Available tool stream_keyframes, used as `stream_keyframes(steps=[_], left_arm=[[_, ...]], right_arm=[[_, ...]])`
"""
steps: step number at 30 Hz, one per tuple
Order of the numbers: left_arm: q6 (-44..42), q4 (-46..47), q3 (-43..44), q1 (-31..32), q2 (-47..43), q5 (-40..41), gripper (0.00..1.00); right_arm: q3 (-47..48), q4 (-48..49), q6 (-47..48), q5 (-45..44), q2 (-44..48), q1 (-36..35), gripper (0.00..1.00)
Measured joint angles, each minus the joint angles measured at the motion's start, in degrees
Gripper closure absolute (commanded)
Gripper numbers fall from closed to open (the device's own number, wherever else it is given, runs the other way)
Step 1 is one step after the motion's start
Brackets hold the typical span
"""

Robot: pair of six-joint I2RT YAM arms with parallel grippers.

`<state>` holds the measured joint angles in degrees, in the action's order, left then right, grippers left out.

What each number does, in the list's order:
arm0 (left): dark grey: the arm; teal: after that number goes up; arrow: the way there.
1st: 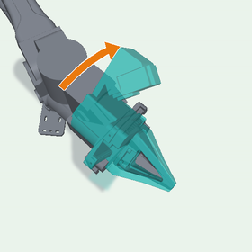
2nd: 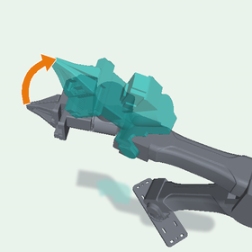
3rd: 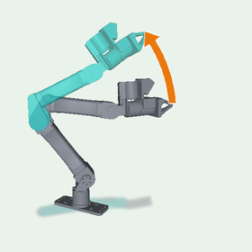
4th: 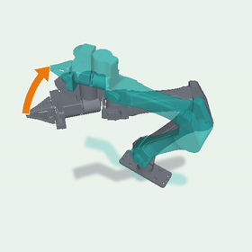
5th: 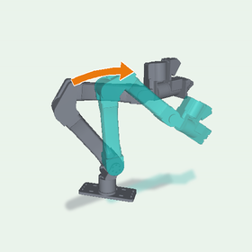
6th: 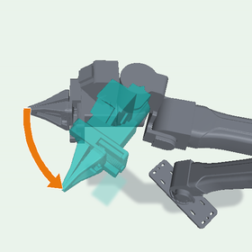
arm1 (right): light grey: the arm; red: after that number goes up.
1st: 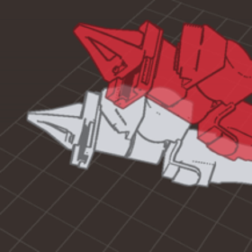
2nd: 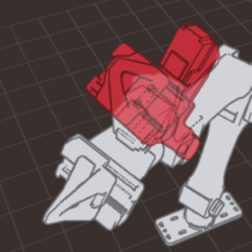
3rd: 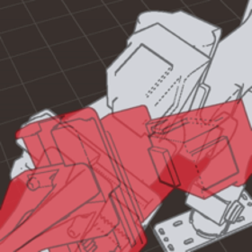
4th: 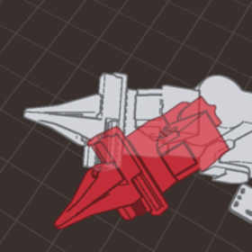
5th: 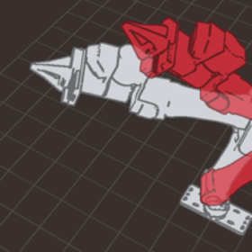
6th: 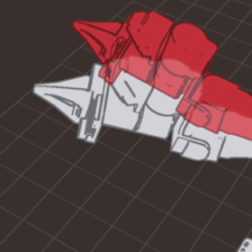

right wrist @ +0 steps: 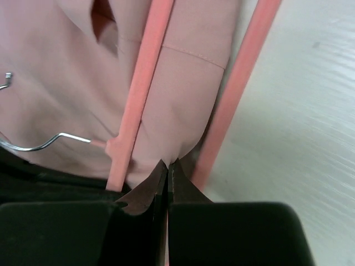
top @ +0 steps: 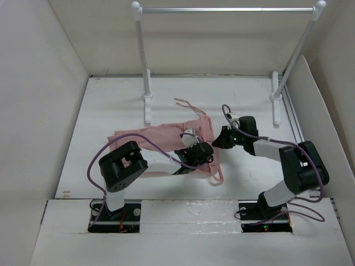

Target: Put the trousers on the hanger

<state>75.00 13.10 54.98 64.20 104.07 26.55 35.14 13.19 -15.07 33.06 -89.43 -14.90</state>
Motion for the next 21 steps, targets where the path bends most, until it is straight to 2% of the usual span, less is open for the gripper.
stream_keyframes(steps=[4,13,21], left_arm=[[-0.96,1.16,-0.68,-0.44,-0.39,-1.14,1.0],[-3.45,-0.33,-1.14,-2.23,-2.29,-4.85,1.0],[-3.63,-0.74,-4.44,-6.51,-7.21,-8.55,1.0]], right_arm=[[0.96,-5.35,2.78,1.51,4.02,4.37,1.0],[1.33,-13.4,7.39,5.53,6.54,11.19,1.0],[-4.5,-13.33,9.46,8.57,14.47,15.76,1.0]])
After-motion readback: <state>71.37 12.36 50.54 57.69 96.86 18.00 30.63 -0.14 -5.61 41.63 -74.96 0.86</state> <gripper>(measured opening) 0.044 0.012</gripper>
